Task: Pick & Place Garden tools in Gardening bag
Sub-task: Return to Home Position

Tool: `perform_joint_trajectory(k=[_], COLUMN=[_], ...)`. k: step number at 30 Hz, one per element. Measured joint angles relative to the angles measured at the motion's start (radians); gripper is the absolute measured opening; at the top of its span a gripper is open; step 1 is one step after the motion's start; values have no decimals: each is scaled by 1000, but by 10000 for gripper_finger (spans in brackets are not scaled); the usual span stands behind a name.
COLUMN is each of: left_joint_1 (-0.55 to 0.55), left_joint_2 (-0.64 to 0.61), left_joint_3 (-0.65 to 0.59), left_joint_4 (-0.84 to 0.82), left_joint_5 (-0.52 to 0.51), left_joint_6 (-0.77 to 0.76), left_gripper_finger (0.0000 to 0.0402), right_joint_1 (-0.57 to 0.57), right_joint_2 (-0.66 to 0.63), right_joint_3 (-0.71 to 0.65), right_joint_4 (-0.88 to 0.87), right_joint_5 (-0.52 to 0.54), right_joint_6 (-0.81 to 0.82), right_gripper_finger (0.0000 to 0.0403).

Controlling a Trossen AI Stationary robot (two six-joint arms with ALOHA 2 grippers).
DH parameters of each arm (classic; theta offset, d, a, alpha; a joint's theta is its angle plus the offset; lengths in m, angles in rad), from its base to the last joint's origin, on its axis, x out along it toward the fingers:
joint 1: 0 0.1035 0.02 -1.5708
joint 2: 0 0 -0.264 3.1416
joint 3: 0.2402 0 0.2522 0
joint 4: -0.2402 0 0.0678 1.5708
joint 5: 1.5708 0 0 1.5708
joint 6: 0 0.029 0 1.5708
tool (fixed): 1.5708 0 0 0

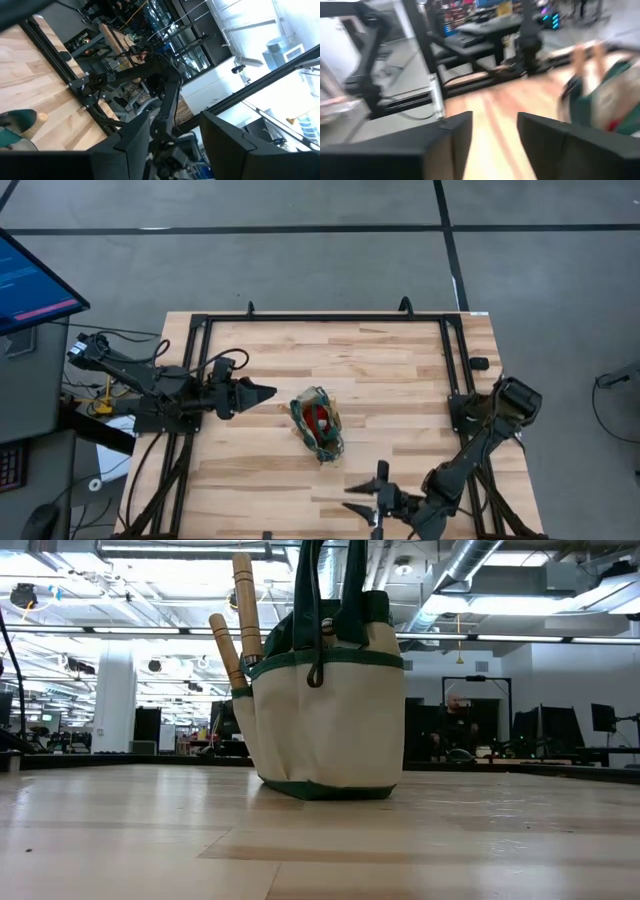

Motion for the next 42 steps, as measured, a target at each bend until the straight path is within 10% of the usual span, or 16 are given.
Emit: perform_joint_trajectory(k=[8,20,42], left_joint_1=[0,0,0], left_joint_2=[2,11,11], left_joint_3=[0,0,0], left_joint_4=[0,0,0], left_joint_5=[-9,-17,23], left_joint_6=[23,20,23], left_gripper_finger=[172,172,172], right_joint_1=[-63,-226,-309], right_joint_2=[107,79,46], right_joint_3=[33,46,63], right_joint_4=[20,2,-197], right_joint_5=[-120,-142,-260], right_joint_6=[76,-202,-123], right_gripper_finger=[8,7,1])
